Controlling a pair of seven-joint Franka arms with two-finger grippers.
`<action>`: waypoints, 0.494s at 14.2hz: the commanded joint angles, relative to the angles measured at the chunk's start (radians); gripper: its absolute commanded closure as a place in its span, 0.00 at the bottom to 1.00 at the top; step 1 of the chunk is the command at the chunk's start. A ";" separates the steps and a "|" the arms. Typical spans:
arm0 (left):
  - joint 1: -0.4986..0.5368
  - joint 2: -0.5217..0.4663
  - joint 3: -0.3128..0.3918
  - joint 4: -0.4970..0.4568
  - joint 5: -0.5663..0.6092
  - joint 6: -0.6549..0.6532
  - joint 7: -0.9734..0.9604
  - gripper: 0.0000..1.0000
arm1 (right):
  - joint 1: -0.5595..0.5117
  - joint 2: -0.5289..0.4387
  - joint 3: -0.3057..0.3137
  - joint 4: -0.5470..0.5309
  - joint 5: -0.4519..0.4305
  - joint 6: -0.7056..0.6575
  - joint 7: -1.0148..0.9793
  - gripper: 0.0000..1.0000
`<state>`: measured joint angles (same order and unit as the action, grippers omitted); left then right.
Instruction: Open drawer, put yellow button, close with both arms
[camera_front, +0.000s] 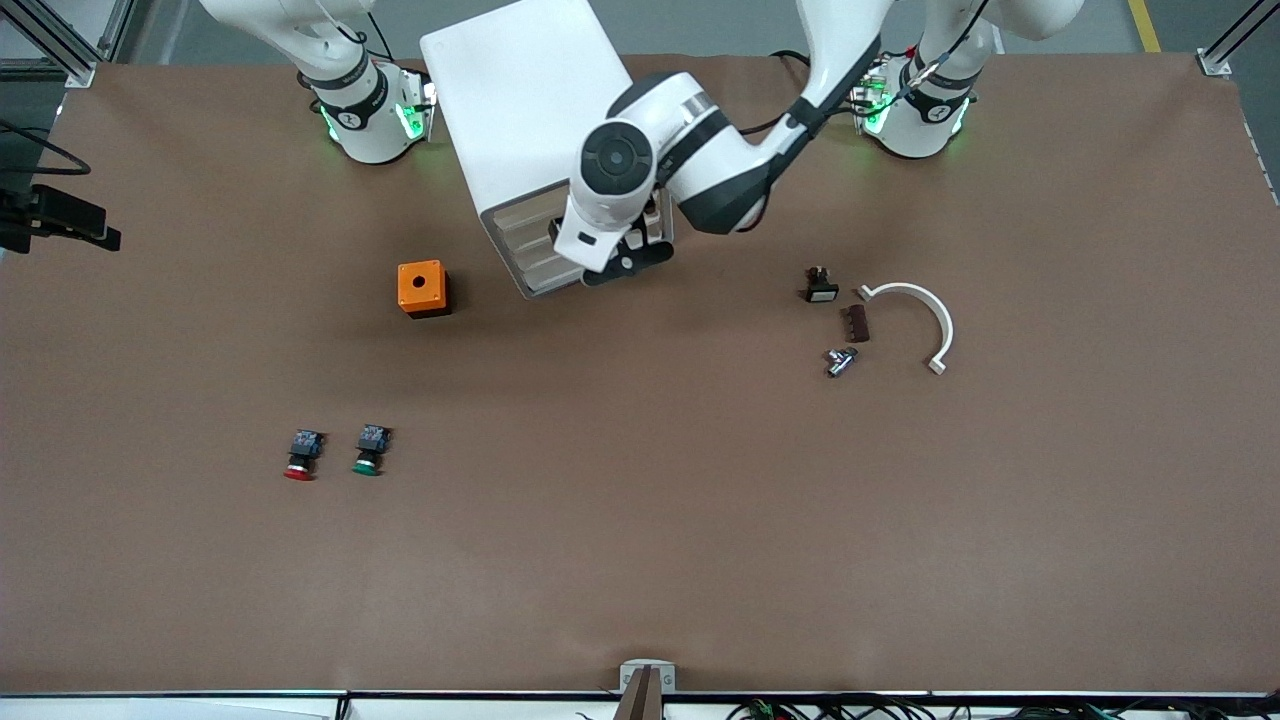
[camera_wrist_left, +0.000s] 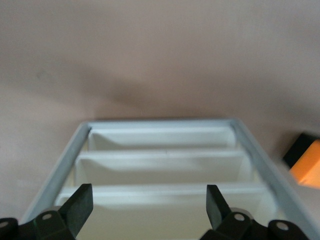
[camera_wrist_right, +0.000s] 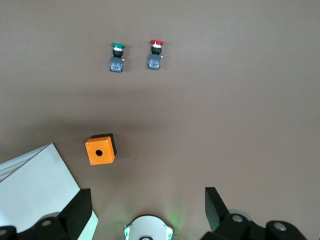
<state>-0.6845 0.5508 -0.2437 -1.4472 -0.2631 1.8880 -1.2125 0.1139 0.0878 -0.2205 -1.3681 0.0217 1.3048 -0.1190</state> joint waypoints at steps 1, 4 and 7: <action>0.107 -0.049 -0.014 -0.019 -0.010 -0.001 0.008 0.00 | -0.029 -0.086 0.050 -0.089 0.007 0.034 -0.007 0.00; 0.218 -0.071 -0.014 -0.021 -0.004 -0.003 0.005 0.00 | -0.098 -0.153 0.118 -0.185 0.001 0.072 -0.007 0.00; 0.302 -0.075 -0.012 -0.019 -0.001 -0.003 0.004 0.00 | -0.068 -0.244 0.109 -0.299 -0.003 0.146 -0.007 0.00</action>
<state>-0.4194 0.4970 -0.2457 -1.4463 -0.2630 1.8861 -1.2094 0.0471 -0.0629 -0.1284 -1.5559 0.0216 1.4002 -0.1194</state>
